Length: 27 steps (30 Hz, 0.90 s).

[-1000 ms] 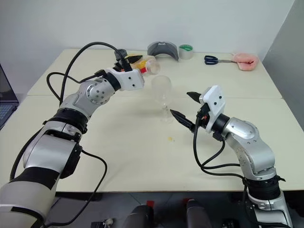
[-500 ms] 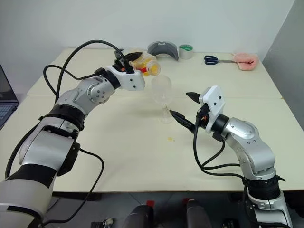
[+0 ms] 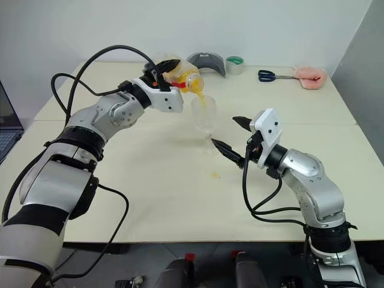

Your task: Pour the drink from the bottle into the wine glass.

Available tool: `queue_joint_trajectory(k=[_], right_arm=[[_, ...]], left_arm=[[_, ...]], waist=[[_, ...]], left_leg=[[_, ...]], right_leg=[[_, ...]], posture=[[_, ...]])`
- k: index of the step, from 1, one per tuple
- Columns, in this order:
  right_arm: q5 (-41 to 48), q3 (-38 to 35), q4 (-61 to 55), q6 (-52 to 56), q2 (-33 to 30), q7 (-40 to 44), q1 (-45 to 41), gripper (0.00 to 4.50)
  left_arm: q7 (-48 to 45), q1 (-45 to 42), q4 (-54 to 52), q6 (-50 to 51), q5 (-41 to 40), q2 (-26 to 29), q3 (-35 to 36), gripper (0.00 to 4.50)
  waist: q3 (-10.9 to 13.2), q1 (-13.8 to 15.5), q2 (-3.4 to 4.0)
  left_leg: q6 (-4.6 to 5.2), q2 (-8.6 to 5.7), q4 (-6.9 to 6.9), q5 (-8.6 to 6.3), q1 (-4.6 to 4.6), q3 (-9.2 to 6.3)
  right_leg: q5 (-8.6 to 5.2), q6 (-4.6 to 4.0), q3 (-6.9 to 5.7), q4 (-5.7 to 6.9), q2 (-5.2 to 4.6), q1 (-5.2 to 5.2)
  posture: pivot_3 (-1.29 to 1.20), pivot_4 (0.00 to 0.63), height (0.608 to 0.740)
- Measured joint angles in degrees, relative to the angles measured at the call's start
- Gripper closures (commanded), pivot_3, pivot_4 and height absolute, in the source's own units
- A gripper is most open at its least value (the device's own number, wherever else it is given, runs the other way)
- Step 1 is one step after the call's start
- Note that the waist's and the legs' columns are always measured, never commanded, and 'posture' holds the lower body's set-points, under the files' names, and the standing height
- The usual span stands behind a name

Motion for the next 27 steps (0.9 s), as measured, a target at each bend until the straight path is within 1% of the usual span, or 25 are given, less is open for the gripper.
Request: queue_joint_trajectory(k=[17,27], right_arm=[[-0.4,1.0,-0.7,0.0,1.1,-1.4,2.0,0.0],[-0.5,1.7,-1.9,0.0,3.0,-3.8,3.0,0.0]], left_arm=[[2.0,-1.7,1.5,0.3,1.1,0.2,-1.4,2.78],[2.7,-2.7,2.1,1.0,2.0,0.2,-1.7,2.78]], waist=[[0.0,0.0,0.0],[0.0,0.0,0.0]], left_leg=[[0.0,0.0,0.01,0.0,0.0,0.01],[0.0,0.0,0.01,0.0,0.0,0.01]], right_leg=[[0.0,0.0,0.0,0.02,0.0,-0.01],[0.0,0.0,0.0,0.03,0.0,-0.01]], posture=[[0.0,0.15,0.74],[0.0,0.15,0.74]])
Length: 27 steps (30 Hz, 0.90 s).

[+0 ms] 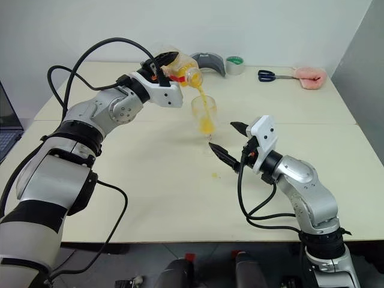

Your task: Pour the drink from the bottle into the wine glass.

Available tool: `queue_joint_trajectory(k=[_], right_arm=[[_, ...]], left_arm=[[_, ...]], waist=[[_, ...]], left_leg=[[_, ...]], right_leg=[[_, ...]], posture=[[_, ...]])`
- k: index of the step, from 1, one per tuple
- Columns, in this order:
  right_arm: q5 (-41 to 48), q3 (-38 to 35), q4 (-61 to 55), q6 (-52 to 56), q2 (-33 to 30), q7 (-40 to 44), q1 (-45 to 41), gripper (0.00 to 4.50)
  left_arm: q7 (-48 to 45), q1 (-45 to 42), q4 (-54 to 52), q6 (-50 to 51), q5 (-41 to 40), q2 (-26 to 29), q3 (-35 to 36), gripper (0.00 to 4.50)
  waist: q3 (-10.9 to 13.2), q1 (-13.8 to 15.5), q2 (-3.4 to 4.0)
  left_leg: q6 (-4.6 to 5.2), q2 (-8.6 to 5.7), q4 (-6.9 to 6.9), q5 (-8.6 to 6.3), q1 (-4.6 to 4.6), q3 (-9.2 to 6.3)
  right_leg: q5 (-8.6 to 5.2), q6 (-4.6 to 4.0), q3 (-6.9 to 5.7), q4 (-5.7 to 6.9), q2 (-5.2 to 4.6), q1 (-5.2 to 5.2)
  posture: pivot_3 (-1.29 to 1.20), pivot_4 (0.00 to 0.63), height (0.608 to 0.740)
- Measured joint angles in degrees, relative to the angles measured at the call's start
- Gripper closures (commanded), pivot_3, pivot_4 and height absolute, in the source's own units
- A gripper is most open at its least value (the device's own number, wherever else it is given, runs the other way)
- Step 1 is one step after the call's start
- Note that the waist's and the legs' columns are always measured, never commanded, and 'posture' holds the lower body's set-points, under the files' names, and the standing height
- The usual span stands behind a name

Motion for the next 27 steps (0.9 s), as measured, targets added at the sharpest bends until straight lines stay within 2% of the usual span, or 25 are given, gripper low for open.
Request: queue_joint_trajectory(k=[10,27], right_arm=[[0.1,0.1,-3.7,-0.4,4.2,-4.1,3.7,0.0],[-0.1,1.8,-4.9,-1.0,4.4,-4.8,4.3,0.0]], left_arm=[[1.1,-0.5,1.3,0.2,0.3,0.0,-0.5,2.78],[2.3,-1.5,2.3,0.5,1.0,0.0,-1.9,2.78]], waist=[[0.0,0.0,0.0],[0.0,-0.1,0.0]], left_leg=[[0.0,-0.01,0.0,0.0,-0.02,0.0],[0.0,-0.01,0.01,0.0,-0.01,0.01]], right_leg=[[0.0,0.0,0.01,0.02,0.0,-0.02],[0.0,0.0,0.01,0.03,0.0,-0.03]], posture=[[0.0,0.15,0.74],[0.0,0.15,0.74]])
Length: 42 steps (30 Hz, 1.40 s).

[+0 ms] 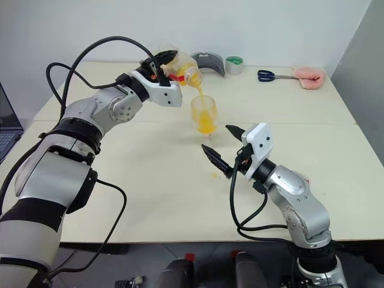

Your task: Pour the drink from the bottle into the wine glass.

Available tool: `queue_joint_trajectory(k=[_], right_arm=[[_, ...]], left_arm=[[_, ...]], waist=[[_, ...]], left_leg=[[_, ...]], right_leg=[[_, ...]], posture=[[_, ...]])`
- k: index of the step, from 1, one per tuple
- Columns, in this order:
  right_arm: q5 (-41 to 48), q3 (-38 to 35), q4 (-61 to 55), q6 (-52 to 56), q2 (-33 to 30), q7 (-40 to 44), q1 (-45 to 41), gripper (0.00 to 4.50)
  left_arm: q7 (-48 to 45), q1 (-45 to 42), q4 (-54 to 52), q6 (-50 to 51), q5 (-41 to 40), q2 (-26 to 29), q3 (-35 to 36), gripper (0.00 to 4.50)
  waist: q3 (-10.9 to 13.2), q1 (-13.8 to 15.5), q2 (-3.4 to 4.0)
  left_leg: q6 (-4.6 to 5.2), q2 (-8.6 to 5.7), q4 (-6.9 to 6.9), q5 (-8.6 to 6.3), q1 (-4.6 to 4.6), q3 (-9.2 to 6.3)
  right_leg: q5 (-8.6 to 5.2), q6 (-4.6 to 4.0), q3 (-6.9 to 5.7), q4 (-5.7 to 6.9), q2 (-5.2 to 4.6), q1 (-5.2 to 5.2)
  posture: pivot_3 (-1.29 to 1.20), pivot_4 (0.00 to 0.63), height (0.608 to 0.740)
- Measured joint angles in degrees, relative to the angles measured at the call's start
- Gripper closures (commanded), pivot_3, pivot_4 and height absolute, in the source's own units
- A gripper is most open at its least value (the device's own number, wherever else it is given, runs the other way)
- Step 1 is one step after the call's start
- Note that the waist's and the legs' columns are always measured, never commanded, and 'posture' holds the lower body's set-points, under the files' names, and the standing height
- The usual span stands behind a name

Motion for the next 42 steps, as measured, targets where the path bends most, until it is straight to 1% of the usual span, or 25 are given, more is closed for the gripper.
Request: queue_joint_trajectory(k=[42], right_arm=[[-1.0,1.0,0.0,-1.2,0.7,-0.4,0.0,0.0]], left_arm=[[2.5,-2.2,1.1,0.0,1.9,0.0,-1.9,2.78]], waist=[[0.0,0.0,0.0]], left_leg=[[0.0,0.0,0.01,0.0,0.01,0.01]], right_leg=[[0.0,0.0,0.01,0.02,0.0,0.0]], posture=[[0.0,0.15,0.74]])
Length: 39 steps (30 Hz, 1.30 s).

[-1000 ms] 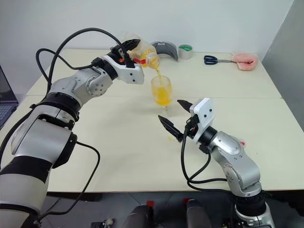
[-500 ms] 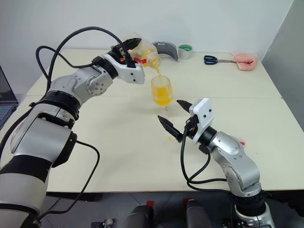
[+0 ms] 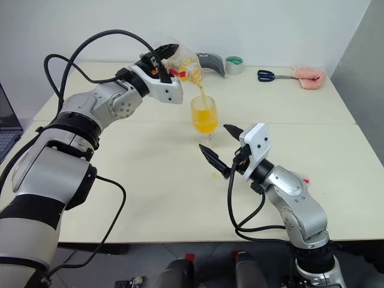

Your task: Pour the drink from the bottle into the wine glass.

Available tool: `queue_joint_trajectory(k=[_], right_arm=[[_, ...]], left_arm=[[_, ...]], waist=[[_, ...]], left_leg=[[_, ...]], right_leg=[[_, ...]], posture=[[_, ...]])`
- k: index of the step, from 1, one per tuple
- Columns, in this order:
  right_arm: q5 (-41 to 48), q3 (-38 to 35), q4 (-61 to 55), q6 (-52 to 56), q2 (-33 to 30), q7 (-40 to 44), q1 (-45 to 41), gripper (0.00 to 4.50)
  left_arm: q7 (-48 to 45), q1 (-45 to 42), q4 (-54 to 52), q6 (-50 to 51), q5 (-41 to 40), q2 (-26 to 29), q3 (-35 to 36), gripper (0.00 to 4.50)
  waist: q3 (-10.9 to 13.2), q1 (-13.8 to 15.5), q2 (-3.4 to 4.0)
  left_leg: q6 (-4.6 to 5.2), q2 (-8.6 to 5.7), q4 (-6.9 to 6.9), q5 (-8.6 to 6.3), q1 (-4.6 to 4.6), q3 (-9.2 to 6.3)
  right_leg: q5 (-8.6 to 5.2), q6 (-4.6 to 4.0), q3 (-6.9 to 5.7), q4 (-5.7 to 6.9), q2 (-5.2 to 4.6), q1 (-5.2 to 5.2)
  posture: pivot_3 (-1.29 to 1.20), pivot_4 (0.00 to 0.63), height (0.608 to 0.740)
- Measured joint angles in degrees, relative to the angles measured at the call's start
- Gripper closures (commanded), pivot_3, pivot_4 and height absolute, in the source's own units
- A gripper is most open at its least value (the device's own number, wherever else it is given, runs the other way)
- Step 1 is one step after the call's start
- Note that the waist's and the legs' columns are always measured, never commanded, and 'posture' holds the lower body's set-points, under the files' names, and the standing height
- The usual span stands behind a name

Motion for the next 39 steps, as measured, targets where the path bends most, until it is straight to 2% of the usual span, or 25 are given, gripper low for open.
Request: queue_joint_trajectory(k=[13,24,31,36,39], right_arm=[[-1.1,0.0,0.0,0.0,0.2,0.0,0.0,0.0],[-1.3,-0.1,0.2,-0.3,0.4,-0.1,0.0,0.0],[-1.1,-0.2,1.2,-0.6,-0.1,0.5,-1.5,0.0],[0.5,1.2,0.0,2.9,-5.9,5.6,-3.4,0.0],[1.5,2.8,-0.6,5.8,-7.1,6.9,-4.9,0.0]], left_arm=[[-1.5,0.0,0.5,-0.1,-1.2,-0.5,0.6,2.78],[-9.5,4.4,-0.5,-0.4,-10.2,-2.1,6.3,2.78],[-22.4,10.7,-4.4,5.2,-26.1,-6.2,18.2,2.78],[-31.0,18.5,-13.1,17.4,-39.9,-7.1,28.7,2.78],[-33.7,23.5,-18.6,25.2,-45.4,-7.1,33.0,2.78]], waist=[[0.0,0.0,0.0],[0.0,-0.4,0.0],[0.0,-0.8,0.0],[0.0,-1.4,0.01],[0.0,-1.6,0.01]], left_leg=[[0.0,0.0,0.0,0.0,0.0,0.0],[-0.01,0.01,0.01,0.0,0.01,-0.01],[-0.01,0.02,0.04,0.01,0.01,-0.03],[-0.01,0.08,0.03,0.01,0.07,-0.03],[0.0,0.07,0.06,0.01,0.06,-0.04]], right_leg=[[0.0,0.0,0.0,0.0,0.0,0.0],[0.0,0.0,0.0,0.03,0.0,0.0],[0.01,-0.01,-0.01,0.04,-0.01,0.0],[0.0,-0.02,0.01,0.1,0.02,0.0],[0.01,-0.02,0.02,0.12,0.02,0.0]], posture=[[0.0,0.15,0.74],[0.0,0.15,0.74],[0.0,0.15,0.74],[0.0,0.15,0.74],[0.0,0.15,0.74]])
